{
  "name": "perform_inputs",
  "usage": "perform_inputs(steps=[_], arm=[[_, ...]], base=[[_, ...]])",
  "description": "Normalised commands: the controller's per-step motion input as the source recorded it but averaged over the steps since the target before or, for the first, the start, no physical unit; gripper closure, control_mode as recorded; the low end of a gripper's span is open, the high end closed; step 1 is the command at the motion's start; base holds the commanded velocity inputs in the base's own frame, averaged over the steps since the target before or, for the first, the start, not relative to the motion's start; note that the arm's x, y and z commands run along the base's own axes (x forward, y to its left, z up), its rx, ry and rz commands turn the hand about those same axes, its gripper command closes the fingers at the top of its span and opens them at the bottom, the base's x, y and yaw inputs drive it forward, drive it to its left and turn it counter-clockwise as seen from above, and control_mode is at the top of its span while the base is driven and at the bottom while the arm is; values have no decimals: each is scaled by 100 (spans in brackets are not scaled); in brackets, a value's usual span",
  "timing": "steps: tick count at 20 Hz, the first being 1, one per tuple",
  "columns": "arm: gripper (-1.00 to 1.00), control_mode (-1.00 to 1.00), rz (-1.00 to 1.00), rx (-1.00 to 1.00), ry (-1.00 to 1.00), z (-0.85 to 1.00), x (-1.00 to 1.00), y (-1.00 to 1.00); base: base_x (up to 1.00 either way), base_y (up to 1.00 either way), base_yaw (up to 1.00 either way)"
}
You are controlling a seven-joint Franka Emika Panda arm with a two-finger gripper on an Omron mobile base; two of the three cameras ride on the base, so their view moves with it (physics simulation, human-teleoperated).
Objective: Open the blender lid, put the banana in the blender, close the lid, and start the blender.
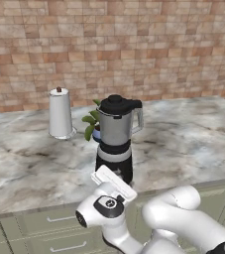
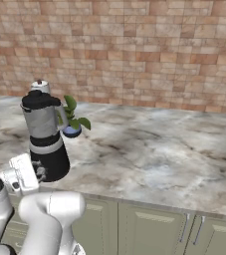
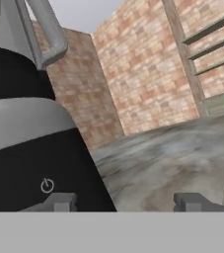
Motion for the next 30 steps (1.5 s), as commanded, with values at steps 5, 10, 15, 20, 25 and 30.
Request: perform_inputs(steps=[5, 10, 15, 20, 25, 30], arm=[[-100, -100, 7, 0, -19, -4, 31, 9], [-100, -100, 3, 0, -21, 0, 17, 0], [-100, -100, 2, 0, -22, 7, 4, 0], [-100, -100, 1, 0, -21, 22, 0, 0], [-100, -100, 0, 0, -8, -6, 14, 0], [-100, -100, 0, 0, 0, -37, 17, 0]], base=[[0, 0, 0], [0, 0, 0], [0, 0, 0], [0, 0, 0], [0, 0, 0], [0, 0, 0]])
